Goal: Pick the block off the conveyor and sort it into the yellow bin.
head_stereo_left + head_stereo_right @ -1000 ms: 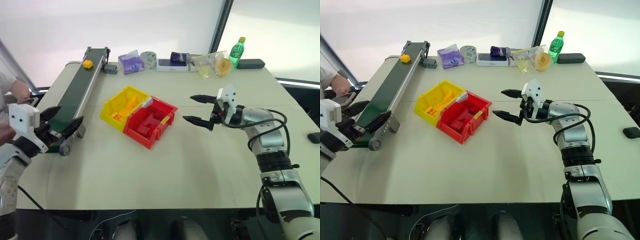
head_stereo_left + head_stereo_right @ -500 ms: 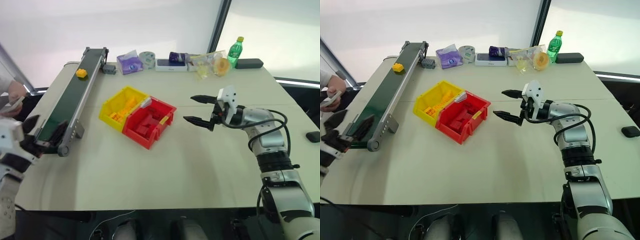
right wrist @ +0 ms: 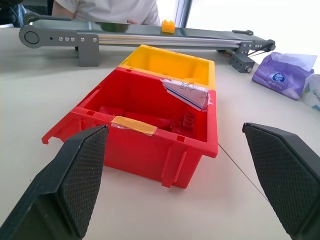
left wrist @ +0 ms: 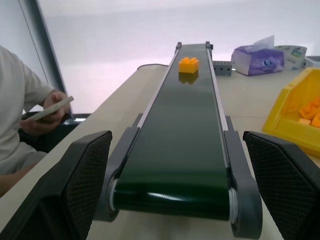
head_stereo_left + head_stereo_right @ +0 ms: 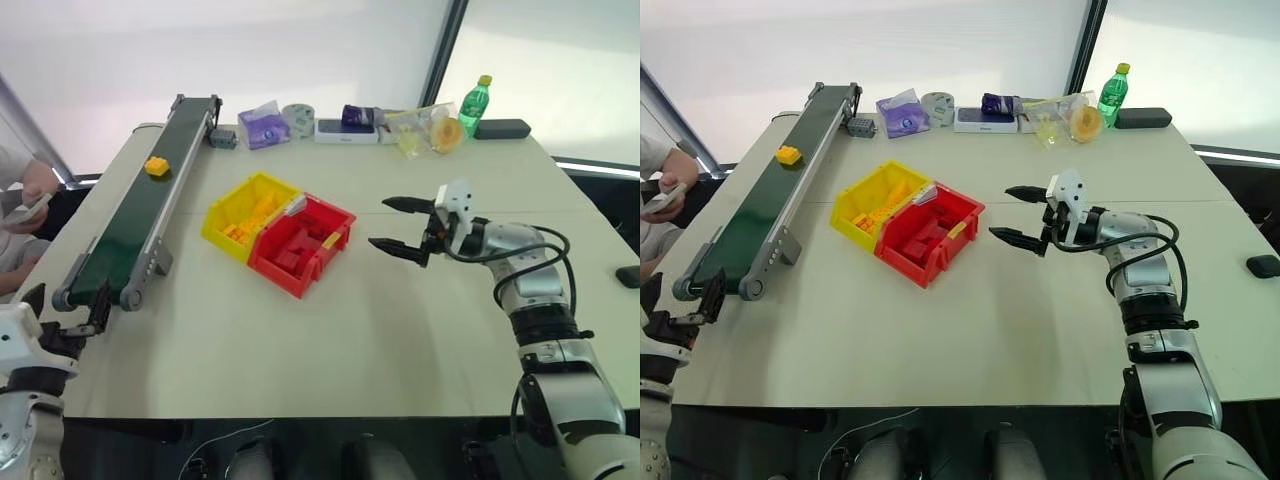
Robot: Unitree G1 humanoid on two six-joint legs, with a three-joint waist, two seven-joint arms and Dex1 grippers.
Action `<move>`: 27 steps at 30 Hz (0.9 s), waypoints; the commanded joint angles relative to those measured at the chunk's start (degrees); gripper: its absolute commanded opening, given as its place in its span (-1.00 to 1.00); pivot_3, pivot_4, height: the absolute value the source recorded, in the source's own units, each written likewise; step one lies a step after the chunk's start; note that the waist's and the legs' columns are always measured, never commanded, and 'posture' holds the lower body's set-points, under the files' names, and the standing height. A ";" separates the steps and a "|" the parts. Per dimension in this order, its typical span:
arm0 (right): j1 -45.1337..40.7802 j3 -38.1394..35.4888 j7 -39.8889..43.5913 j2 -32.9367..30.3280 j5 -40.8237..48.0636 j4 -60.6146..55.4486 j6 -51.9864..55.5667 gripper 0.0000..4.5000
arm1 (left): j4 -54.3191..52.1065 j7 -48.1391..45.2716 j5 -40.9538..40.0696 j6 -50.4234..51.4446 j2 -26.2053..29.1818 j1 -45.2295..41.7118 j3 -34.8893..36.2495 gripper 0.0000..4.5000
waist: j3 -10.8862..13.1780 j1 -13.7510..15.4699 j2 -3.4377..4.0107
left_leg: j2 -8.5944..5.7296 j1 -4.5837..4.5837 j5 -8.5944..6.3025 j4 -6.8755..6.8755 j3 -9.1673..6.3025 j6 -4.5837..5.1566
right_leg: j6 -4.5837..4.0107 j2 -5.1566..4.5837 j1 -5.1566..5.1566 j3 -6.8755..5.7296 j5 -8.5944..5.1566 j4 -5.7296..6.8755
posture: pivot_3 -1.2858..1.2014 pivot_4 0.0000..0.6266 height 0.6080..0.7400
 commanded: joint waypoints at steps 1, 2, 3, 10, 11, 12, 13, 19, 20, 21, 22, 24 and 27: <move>-1.22 -1.05 0.07 -0.03 0.30 -0.75 -0.98 1.00 | -0.92 0.77 -0.29 0.33 2.94 -1.89 0.63 0.97 | 0.00 -0.03 0.00 | 0.00 0.00 0.00 -0.01 0.00 0.00 | 0.00 0.00 0.00 0.00 0.00 0.00 | 0.03 -0.52 1.00; -1.25 -1.06 0.05 0.00 0.31 -0.79 -0.94 1.00 | -0.54 0.54 0.23 0.81 4.04 -2.05 0.34 0.97 | 0.00 -0.05 0.00 | 0.00 0.00 0.00 -0.01 0.00 0.00 | 0.00 0.00 0.00 0.00 0.00 0.00 | 0.03 -0.52 1.00; -1.30 -1.06 0.02 0.04 0.32 -0.83 -0.87 1.00 | -0.10 0.22 0.37 0.89 4.83 -2.35 0.21 0.97 | 0.00 -0.09 0.00 | 0.01 0.00 0.00 -0.01 0.00 0.00 | 0.00 0.00 0.00 0.00 0.00 0.00 | 0.03 -0.52 1.00; -1.19 -1.13 0.03 -0.24 0.41 -1.34 -0.45 1.00 | 1.74 -0.26 -2.44 2.06 6.58 -3.74 0.89 0.97 | 0.00 -0.12 0.00 | 0.02 0.01 0.00 -0.02 0.02 -0.01 | 0.00 0.01 -0.02 -0.01 0.00 0.00 | 0.03 -0.52 1.00; -1.07 -1.16 0.02 -0.29 0.45 -1.51 -0.35 1.00 | 1.79 -0.27 -2.35 2.29 6.90 -3.67 0.85 0.97 | 0.00 -0.12 0.00 | 0.01 0.01 0.00 -0.02 0.03 -0.01 | 0.00 0.00 -0.02 0.00 0.00 0.00 | 0.03 -0.52 1.00; -0.93 -1.16 0.01 -0.35 0.46 -1.66 -0.28 1.00 | 2.04 -0.06 -2.02 2.60 7.30 -3.82 0.79 0.97 | 0.00 -0.12 0.00 | 0.02 0.01 0.00 -0.02 0.03 -0.01 | 0.00 0.00 -0.02 0.00 0.00 0.00 | 0.03 -0.52 1.00; -0.81 -1.17 0.00 -0.39 0.47 -1.80 -0.23 1.00 | 2.21 0.08 -1.75 2.81 7.59 -3.90 0.76 0.97 | 0.00 -0.12 0.00 | 0.01 0.01 0.00 -0.02 0.03 -0.01 | 0.00 0.00 -0.02 -0.01 0.00 0.00 | 0.03 -0.52 1.00; -0.44 -0.99 -0.11 -0.22 0.54 -2.51 0.21 1.00 | 5.18 1.03 -1.23 9.52 14.13 -8.56 -0.10 0.97 | 0.00 0.08 0.00 | 0.00 0.01 0.00 -0.01 0.02 -0.01 | 0.00 -0.02 -0.01 -0.01 0.00 0.00 | 0.03 -0.52 1.00; -0.49 -0.95 -0.11 -0.16 0.54 -2.49 0.26 1.00 | 6.96 1.80 -1.37 12.40 16.38 -11.08 -0.11 0.97 | 0.00 0.13 0.00 | 0.00 0.01 0.01 -0.01 0.02 -0.01 | 0.00 -0.02 -0.01 -0.02 0.00 0.00 | 0.03 -0.52 1.00; -0.49 -0.93 -0.11 -0.14 0.55 -2.54 0.32 1.00 | 8.14 2.28 -1.46 14.44 17.85 -12.75 -0.07 0.97 | 0.00 0.12 0.00 | 0.00 0.01 0.01 -0.02 0.00 -0.01 | 0.00 0.00 -0.01 -0.03 0.00 0.01 | 0.03 -0.52 1.00; -0.61 -0.90 -0.11 -0.12 0.49 -2.41 0.28 1.00 | 9.68 2.10 -1.51 16.61 19.69 -14.46 -0.43 0.97 | 0.00 0.04 0.00 | 0.01 0.01 0.01 -0.02 0.00 -0.02 | 0.00 0.01 -0.01 -0.04 0.00 0.01 | 0.03 -0.52 1.00; -0.80 -0.81 -0.12 -0.08 0.47 -2.50 0.46 1.00 | 14.09 0.54 -1.60 20.74 23.67 -19.07 -2.39 0.97 | 0.00 -0.06 0.01 | 0.00 0.01 0.01 -0.02 0.03 -0.02 | 0.00 0.00 -0.02 -0.04 0.00 0.02 | 0.03 -0.52 1.00; -0.66 -0.79 -0.28 -0.10 0.63 -3.46 1.13 1.00 | 18.64 -1.96 -2.72 27.18 27.23 -23.16 -4.88 0.97 | 0.00 -0.08 0.01 | 0.00 0.01 0.01 -0.07 0.06 -0.02 | 0.00 0.00 -0.05 -0.04 0.00 0.01 | 0.03 -0.52 1.00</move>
